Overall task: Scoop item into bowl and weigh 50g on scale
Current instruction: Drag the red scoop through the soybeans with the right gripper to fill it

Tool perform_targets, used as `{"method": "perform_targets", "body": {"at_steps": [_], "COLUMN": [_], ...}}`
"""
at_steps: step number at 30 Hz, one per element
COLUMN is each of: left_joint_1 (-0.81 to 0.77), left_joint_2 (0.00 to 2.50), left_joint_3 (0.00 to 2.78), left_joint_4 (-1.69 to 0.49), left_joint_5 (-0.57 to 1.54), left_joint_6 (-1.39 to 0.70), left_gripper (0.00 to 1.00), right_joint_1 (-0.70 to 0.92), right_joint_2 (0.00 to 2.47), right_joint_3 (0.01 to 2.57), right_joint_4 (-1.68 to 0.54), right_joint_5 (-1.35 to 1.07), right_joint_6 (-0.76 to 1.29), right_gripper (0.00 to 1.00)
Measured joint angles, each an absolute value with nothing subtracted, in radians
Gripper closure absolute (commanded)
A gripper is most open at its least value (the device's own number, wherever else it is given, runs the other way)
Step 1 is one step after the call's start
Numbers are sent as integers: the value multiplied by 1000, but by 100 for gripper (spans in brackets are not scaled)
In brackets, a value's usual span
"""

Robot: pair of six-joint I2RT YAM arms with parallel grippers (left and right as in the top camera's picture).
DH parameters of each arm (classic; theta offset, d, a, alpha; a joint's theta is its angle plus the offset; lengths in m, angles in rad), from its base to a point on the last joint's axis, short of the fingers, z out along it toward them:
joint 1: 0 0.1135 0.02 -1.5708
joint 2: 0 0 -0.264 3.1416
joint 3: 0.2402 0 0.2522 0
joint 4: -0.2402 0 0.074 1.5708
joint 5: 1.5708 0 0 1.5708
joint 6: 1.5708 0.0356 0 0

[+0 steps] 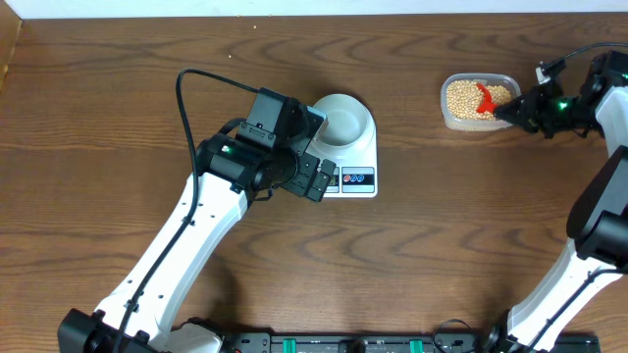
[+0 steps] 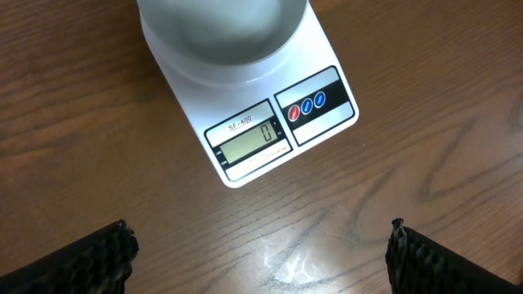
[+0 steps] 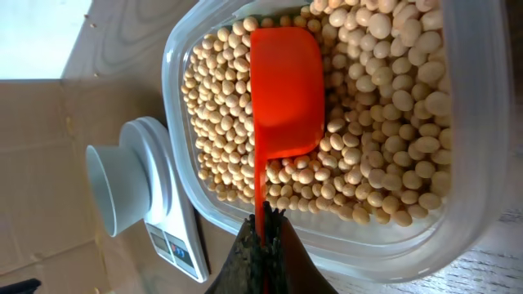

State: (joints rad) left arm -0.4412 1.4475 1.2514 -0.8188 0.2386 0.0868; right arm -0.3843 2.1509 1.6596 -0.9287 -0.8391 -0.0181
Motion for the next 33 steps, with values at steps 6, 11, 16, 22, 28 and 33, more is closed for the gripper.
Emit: {"method": "perform_targets", "body": {"at_steps": [6,11,16,22,28,33], "left_joint_1": [-441,-441,-441,-441,-441,-441], "left_joint_2": [1448,1448,1448,1448,1448,1448], "left_joint_3": [1251,1251,1251,1251,1251,1251], "left_joint_4": [-819,-819,-819,-819,-819,-819], "left_joint_5": [239,238,239,238,239,239], "left_joint_6": [87,87,87,87,87,87], "left_gripper": [0,0,0,0,1,0], "right_joint_1": [-398,-424,-452,-464,-452,-431], "right_joint_2": [2153,2153,2153,2153,2153,2153], "right_joint_3": [1660,1660,1660,1660,1642,1629], "right_joint_4": [-931,-935,-942,-942,-920,-904], "right_joint_5": [-884,-919,-933,-927,-907,-905], "right_joint_6": [-19,-19,-19,-22,-30,-34], "right_gripper": [99,99,99,99,99,99]}}
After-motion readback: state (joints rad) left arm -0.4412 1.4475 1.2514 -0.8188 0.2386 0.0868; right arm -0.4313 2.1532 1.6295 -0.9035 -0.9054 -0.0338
